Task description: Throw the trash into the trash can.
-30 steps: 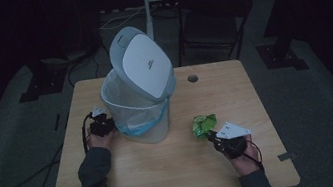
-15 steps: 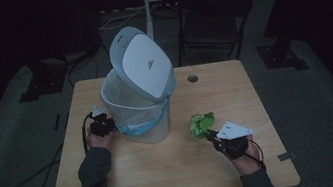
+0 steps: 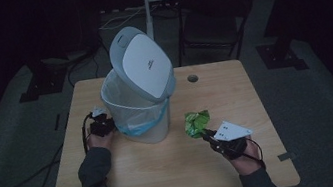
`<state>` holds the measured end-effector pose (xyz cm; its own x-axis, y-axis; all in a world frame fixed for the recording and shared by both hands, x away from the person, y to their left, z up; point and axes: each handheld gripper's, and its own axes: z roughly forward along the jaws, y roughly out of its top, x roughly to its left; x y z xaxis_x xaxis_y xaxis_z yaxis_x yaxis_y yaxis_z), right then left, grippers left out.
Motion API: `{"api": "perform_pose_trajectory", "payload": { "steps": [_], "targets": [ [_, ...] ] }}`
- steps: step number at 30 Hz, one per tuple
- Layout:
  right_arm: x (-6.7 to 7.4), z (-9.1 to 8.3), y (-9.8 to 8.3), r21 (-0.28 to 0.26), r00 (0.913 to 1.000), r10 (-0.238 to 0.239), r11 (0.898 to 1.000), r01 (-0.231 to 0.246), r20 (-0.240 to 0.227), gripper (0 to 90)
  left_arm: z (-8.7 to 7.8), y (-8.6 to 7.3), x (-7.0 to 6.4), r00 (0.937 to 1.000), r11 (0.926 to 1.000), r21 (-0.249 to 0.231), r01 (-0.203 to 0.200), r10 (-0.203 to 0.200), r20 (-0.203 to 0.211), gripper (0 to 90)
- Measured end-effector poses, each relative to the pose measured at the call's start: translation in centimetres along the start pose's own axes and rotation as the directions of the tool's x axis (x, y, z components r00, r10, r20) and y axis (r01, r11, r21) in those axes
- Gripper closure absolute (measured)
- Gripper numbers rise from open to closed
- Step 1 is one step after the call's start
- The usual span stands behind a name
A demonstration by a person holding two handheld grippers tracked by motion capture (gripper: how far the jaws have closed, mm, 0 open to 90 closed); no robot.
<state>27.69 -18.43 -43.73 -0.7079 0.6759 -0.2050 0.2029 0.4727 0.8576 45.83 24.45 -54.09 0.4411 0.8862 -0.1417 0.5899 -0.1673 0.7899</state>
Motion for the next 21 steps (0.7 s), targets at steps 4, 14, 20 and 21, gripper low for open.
{"api": "perform_pose_trajectory", "payload": {
  "steps": [4,14,20,21],
  "targets": [
    [0.3,-0.4,0.8,-0.009,0.9996,-0.021,1.0,0.021,-0.016,82.1,0.0,0.0,0.0,1.0,1.0,0.0,0.0,0.0,0.0,90.0],
    [0.6,-0.8,2.0,-0.034,0.9983,-0.039,0.999,0.038,-0.043,82.1,0.0,0.0,0.0,1.0,1.0,0.0,0.0,0.0,-0.001,90.0],
    [0.9,-1.2,2.7,-0.051,0.9967,-0.053,0.997,0.05,-0.061,82.1,0.0,0.0,0.0,1.0,1.0,-0.001,-0.001,0.001,-0.001,90.0],
    [1.0,-1.2,2.8,-0.052,0.9964,-0.056,0.997,0.053,-0.063,82.1,0.0,0.0,0.0,1.0,1.0,-0.001,-0.001,0.001,-0.001,90.0]
  ]
}}
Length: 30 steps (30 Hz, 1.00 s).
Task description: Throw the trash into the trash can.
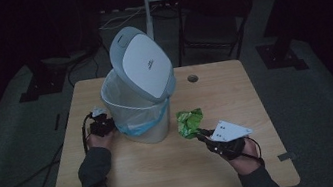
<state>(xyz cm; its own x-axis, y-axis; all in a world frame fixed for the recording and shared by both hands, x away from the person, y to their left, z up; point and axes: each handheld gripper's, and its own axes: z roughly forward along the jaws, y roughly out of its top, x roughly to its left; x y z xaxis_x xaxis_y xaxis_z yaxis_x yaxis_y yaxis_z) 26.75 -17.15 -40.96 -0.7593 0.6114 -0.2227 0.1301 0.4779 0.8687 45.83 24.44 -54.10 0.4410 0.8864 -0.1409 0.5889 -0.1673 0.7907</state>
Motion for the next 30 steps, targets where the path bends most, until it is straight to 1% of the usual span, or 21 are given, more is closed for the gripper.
{"api": "perform_pose_trajectory", "payload": {
  "steps": [6,13,17,21,25,30],
  "targets": [
    [0.3,-0.2,0.9,-0.017,0.9997,-0.02,1.0,0.02,-0.015,82.1,0.0,0.0,0.0,1.0,1.0,0.001,0.001,-0.001,0.001,90.0],
    [0.5,-0.2,2.0,-0.043,0.9987,-0.031,0.999,0.029,-0.04,82.1,0.0,0.0,0.0,1.0,1.0,0.001,0.002,-0.002,0.001,90.0],
    [0.7,-0.1,2.6,-0.059,0.9973,-0.045,0.997,0.042,-0.057,82.1,0.0,0.0,0.1,1.0,1.0,-0.001,0.004,-0.004,0.003,90.0],
    [0.8,0.0,3.0,-0.07,0.9964,-0.048,0.997,0.043,-0.07,82.2,0.0,0.0,0.1,1.0,1.0,-0.002,0.003,-0.003,0.002,90.0],
    [1.1,0.0,3.3,-0.071,0.9952,-0.059,0.996,0.054,-0.078,82.3,0.0,0.0,0.1,1.0,1.0,-0.002,0.004,-0.004,0.002,90.0],
    [1.5,-0.6,3.5,-0.07,0.9931,-0.079,0.995,0.073,-0.087,82.3,0.0,0.0,0.0,1.0,1.0,-0.002,0.003,-0.003,0.001,90.0]
  ]
}}
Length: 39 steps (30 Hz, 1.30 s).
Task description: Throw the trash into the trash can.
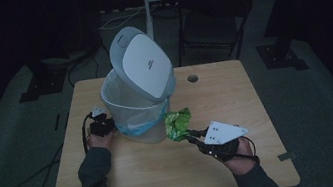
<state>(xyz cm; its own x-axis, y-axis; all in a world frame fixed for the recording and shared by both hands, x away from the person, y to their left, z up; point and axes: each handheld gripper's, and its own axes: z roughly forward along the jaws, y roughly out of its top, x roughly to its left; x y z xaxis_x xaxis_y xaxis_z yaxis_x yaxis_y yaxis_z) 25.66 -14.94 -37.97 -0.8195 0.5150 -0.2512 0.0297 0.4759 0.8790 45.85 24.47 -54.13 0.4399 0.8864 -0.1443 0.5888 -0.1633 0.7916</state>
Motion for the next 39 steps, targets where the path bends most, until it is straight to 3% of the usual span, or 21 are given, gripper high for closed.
{"api": "perform_pose_trajectory", "payload": {
  "steps": [14,28,39],
  "targets": [
    [1.6,-1.7,0.7,-0.015,0.9983,-0.046,0.999,0.045,-0.035,82.3,0.0,0.0,0.0,1.0,1.0,0.001,-0.001,0.001,-0.001,90.0],
    [1.5,-1.8,1.4,-0.038,0.9953,-0.045,0.998,0.042,-0.085,82.3,0.0,0.0,0.0,1.0,1.0,0.001,-0.001,0.001,-0.001,90.0],
    [1.4,-0.7,2.5,-0.065,0.9898,-0.057,0.997,0.049,-0.131,82.3,0.0,0.0,0.0,1.0,1.0,0.001,-0.001,0.001,-0.001,90.0]
  ]
}}
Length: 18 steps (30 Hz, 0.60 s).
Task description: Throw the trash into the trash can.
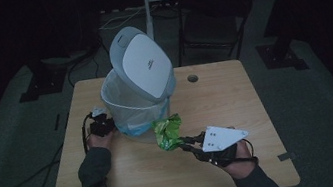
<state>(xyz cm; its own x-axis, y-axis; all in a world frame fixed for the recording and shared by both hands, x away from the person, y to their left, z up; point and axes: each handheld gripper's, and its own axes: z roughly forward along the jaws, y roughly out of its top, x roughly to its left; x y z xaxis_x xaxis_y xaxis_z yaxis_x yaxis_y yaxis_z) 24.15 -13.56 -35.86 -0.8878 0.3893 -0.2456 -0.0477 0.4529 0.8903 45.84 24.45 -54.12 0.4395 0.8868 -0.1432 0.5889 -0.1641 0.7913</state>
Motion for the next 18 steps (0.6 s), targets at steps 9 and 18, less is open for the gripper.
{"api": "perform_pose_trajectory", "payload": {
  "steps": [9,18],
  "targets": [
    [-0.1,1.1,1.2,-0.015,0.9989,-0.017,1.0,0.016,-0.043,82.3,0.0,0.0,0.0,1.0,1.0,-0.001,0.001,-0.001,0.001,90.0],
    [-0.3,2.2,2.0,-0.032,0.9971,-0.017,0.999,0.014,-0.074,82.4,0.0,0.0,0.0,1.0,1.0,-0.001,0.0,0.0,0.001,90.0]
  ]
}}
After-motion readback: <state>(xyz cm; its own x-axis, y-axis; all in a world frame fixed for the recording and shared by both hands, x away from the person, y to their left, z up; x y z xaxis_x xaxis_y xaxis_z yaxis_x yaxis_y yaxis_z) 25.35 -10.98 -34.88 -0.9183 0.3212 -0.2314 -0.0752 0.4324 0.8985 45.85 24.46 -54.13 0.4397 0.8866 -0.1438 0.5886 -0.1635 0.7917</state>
